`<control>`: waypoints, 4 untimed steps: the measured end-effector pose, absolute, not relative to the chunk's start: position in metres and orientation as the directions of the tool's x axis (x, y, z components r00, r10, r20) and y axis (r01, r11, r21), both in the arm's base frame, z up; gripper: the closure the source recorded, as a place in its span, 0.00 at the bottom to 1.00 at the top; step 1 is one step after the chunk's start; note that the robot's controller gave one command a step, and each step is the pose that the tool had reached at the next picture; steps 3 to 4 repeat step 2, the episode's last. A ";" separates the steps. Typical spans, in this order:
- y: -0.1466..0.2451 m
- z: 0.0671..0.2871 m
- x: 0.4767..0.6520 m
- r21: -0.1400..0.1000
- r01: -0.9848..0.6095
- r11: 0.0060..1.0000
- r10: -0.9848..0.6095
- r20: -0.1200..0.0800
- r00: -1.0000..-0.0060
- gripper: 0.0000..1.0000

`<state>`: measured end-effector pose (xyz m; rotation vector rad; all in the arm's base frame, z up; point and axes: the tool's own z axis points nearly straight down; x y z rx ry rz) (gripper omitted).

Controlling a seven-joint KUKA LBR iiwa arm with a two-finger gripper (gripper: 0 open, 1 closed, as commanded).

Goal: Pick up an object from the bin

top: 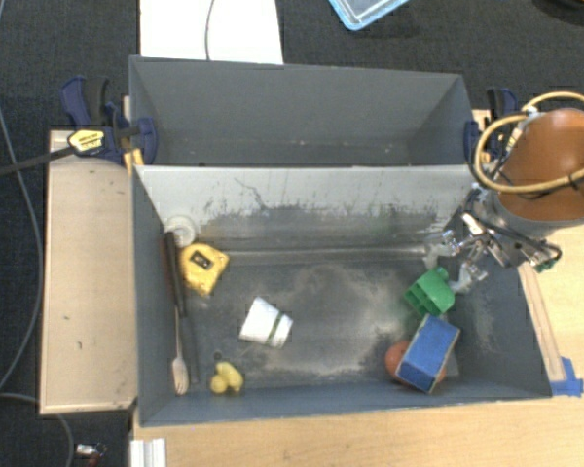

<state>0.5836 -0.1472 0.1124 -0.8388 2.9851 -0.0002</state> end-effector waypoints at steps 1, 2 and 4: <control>-0.147 0.112 0.584 -0.011 -0.519 0.855 -0.519 -0.039 -0.854 1.00; -0.148 0.185 0.579 -0.007 -0.488 0.873 -0.488 -0.037 -0.872 1.00; -0.148 0.185 0.579 -0.007 -0.488 0.873 -0.488 -0.037 -0.872 1.00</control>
Offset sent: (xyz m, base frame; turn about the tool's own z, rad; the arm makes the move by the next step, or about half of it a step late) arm -0.0093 -0.0041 0.1881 0.1052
